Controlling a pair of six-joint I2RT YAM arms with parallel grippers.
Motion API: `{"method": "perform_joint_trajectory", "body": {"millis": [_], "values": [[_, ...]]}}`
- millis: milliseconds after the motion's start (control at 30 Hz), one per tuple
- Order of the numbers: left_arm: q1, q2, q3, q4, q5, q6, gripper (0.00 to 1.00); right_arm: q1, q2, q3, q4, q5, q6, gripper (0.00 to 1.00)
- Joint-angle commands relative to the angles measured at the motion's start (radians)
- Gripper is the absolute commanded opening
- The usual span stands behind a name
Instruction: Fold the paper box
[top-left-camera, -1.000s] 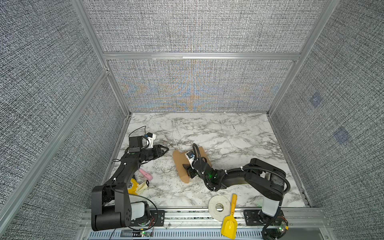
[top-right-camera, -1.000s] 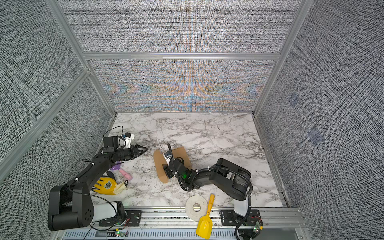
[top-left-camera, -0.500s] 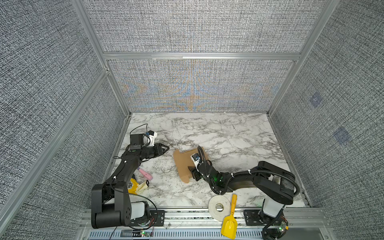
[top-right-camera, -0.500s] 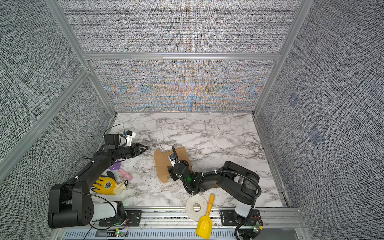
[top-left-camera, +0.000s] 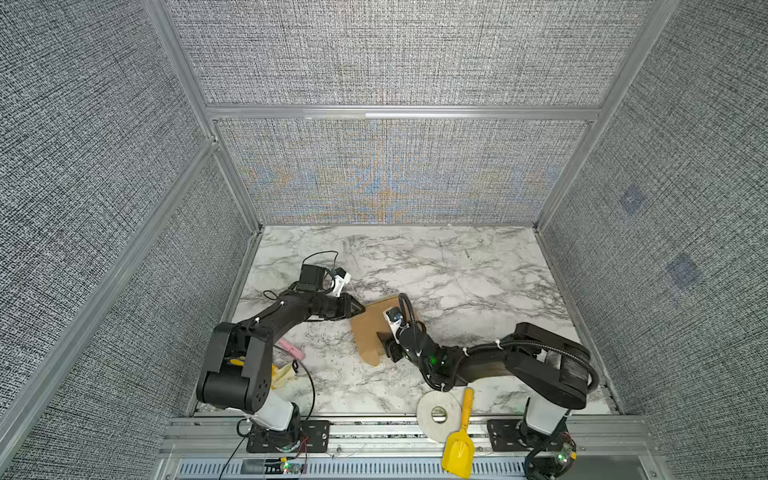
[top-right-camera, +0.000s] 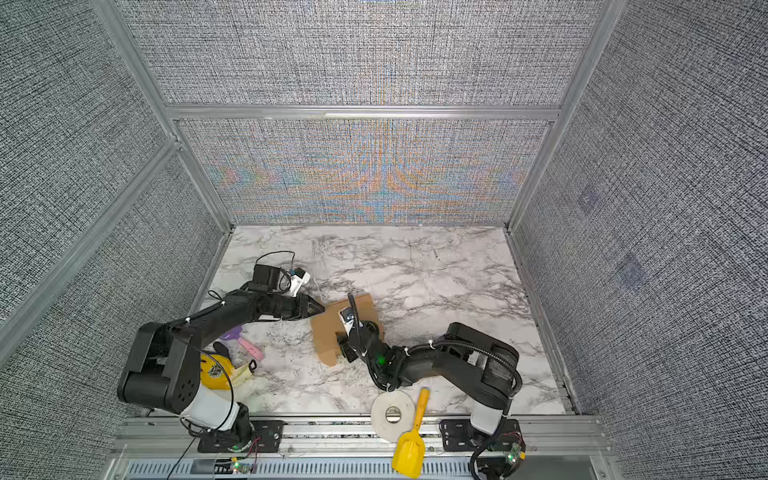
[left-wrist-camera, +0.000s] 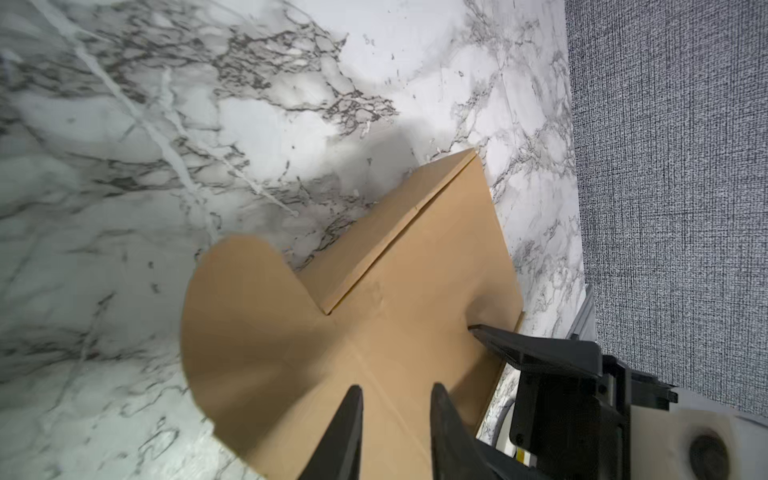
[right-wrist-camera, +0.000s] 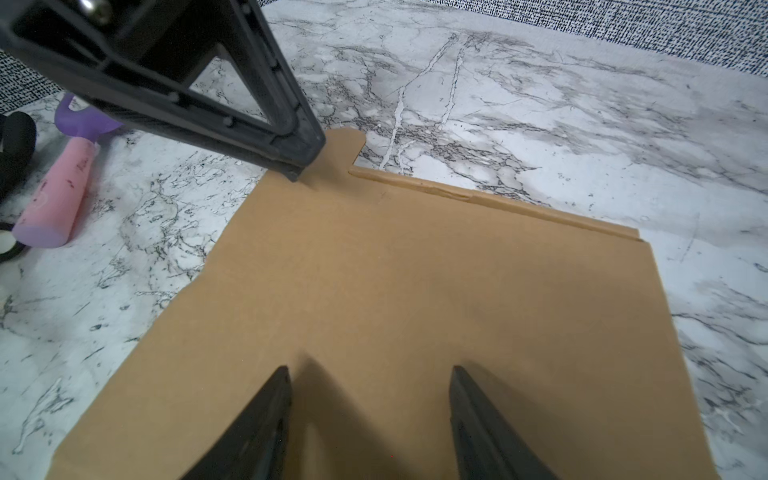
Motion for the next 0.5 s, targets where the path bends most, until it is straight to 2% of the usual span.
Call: {"method": "perform_joint_trajectory", "body": {"millis": [0, 267, 467], "values": [[-0.029, 0.012, 0.003, 0.056, 0.015, 0.010, 0.31, 0.001, 0.006, -0.004, -0.112, -0.019, -0.007, 0.61], [-0.054, 0.066, -0.016, 0.082, -0.001, 0.010, 0.30, 0.002, -0.010, 0.002, -0.124, -0.025, -0.042, 0.61], [-0.058, 0.093, 0.003, 0.059, -0.020, 0.039, 0.30, 0.002, -0.096, -0.019, -0.149, 0.001, -0.083, 0.61]]}}
